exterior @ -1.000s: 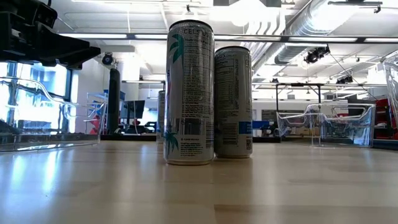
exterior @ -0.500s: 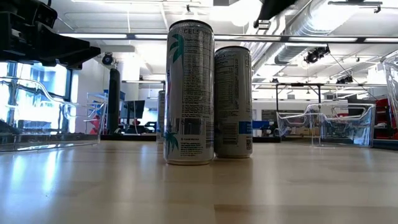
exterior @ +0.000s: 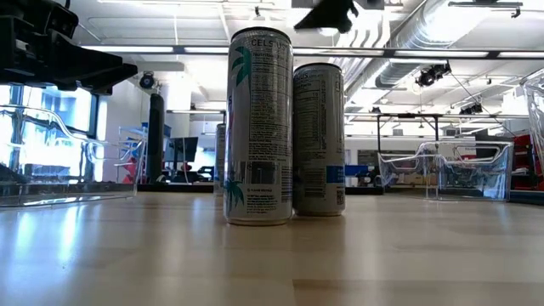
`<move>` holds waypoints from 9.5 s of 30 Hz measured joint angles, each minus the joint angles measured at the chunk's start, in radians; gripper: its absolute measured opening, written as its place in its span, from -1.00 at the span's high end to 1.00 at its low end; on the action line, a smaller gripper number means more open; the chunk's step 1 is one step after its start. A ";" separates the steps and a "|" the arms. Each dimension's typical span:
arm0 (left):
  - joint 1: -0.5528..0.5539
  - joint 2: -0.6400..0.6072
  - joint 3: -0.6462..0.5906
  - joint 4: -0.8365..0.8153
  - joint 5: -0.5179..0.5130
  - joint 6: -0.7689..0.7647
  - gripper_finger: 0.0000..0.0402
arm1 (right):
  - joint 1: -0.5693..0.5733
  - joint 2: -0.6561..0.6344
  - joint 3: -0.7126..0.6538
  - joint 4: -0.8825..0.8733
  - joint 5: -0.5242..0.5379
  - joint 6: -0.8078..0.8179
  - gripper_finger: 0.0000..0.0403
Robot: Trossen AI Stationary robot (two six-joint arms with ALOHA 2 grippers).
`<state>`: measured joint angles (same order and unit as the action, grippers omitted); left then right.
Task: Sort soda cans
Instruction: Put the white-blue soda can into the top transparent bin
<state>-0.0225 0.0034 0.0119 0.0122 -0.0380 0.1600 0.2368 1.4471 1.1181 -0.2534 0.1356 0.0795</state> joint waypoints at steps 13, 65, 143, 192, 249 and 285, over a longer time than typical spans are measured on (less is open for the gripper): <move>0.000 0.000 0.000 -0.001 0.000 0.000 0.11 | 0.024 -0.002 -0.170 0.104 0.066 0.096 -0.64; 0.000 0.000 0.000 -0.001 0.000 0.000 0.11 | 0.014 -0.047 -0.151 -0.259 0.436 0.472 -0.18; 0.000 0.000 0.000 -0.001 0.000 0.000 0.11 | -0.106 -0.168 -0.089 -0.774 0.305 0.383 -0.01; 0.000 0.000 0.000 0.000 0.000 0.000 0.11 | -0.057 -0.130 -0.089 -0.720 -0.018 0.325 0.18; 0.000 0.000 0.000 -0.001 0.000 0.000 0.11 | -0.116 -0.087 -0.089 -0.670 0.231 0.398 0.20; 0.000 0.000 0.000 0.000 0.000 0.000 0.11 | -0.075 -0.027 -0.089 -0.583 -0.153 0.384 0.41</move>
<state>-0.0223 0.0036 0.0117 0.0120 -0.0376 0.1600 0.1613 1.4197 1.0294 -0.8362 -0.0176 0.4635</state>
